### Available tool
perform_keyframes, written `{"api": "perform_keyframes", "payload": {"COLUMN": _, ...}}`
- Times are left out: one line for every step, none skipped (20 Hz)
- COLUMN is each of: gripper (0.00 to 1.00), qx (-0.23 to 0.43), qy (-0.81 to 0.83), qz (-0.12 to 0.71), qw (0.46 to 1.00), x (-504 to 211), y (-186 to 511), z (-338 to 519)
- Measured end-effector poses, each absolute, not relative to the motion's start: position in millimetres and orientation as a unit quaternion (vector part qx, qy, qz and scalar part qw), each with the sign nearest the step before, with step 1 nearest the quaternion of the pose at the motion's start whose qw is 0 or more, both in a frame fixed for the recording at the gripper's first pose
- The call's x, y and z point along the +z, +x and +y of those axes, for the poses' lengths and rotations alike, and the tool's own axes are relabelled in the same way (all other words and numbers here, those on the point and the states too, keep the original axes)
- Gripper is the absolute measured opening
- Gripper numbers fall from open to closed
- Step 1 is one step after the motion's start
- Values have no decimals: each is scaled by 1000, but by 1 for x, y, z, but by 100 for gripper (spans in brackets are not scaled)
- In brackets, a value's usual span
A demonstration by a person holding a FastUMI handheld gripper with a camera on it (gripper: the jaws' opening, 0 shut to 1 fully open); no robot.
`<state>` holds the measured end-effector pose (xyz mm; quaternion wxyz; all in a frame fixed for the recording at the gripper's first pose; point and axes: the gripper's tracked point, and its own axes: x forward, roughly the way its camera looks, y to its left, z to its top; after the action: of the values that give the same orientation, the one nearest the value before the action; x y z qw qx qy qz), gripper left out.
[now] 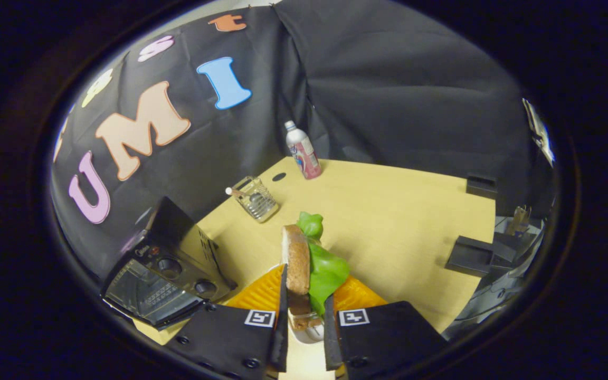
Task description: Open the toaster oven, put the food inside, and close the toaster oven door.
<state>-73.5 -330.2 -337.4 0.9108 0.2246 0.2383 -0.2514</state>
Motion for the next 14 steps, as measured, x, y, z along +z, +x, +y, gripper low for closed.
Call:
{"api": "perform_keyframes", "payload": {"gripper": 30, "qx": -253, "qy": 226, "qz": 229, "qw": 912, "x": -327, "y": -74, "z": -326}}
{"api": "perform_keyframes", "payload": {"gripper": 30, "qx": -252, "qy": 229, "qz": 219, "qw": 914, "x": -317, "y": -75, "z": -322}}
{"api": "perform_keyframes", "payload": {"gripper": 30, "qx": -250, "qy": 233, "qz": 209, "qw": 916, "x": -306, "y": -74, "z": -317}}
{"api": "perform_keyframes", "payload": {"gripper": 29, "qx": -248, "qy": 237, "qz": 200, "qw": 918, "x": -297, "y": -75, "z": -312}}
{"api": "perform_keyframes", "payload": {"gripper": 29, "qx": -244, "qy": 240, "qz": 193, "qw": 919, "x": -287, "y": -75, "z": -303}}
{"api": "perform_keyframes", "payload": {"gripper": 29, "qx": -240, "qy": 244, "qz": 188, "qw": 921, "x": -279, "y": -76, "z": -294}}
{"api": "perform_keyframes", "payload": {"gripper": 29, "qx": -234, "qy": 249, "qz": 185, "qw": 921, "x": -274, "y": -77, "z": -282}}
{"api": "perform_keyframes", "payload": {"gripper": 29, "qx": -227, "qy": 255, "qz": 182, "qw": 922, "x": -269, "y": -79, "z": -269}}
{"api": "perform_keyframes", "payload": {"gripper": 29, "qx": -218, "qy": 263, "qz": 180, "qw": 922, "x": -265, "y": -80, "z": -256}}
{"api": "perform_keyframes", "payload": {"gripper": 29, "qx": -209, "qy": 272, "qz": 178, "qw": 922, "x": -261, "y": -81, "z": -243}}
{"api": "perform_keyframes", "payload": {"gripper": 29, "qx": -201, "qy": 281, "qz": 178, "qw": 921, "x": -260, "y": -83, "z": -228}}
{"api": "perform_keyframes", "payload": {"gripper": 29, "qx": -192, "qy": 289, "qz": 179, "qw": 921, "x": -259, "y": -84, "z": -216}}
{"api": "perform_keyframes", "payload": {"gripper": 29, "qx": -183, "qy": 296, "qz": 181, "qw": 920, "x": -260, "y": -86, "z": -203}}
{"api": "perform_keyframes", "payload": {"gripper": 29, "qx": -175, "qy": 302, "qz": 185, "qw": 919, "x": -260, "y": -87, "z": -189}}
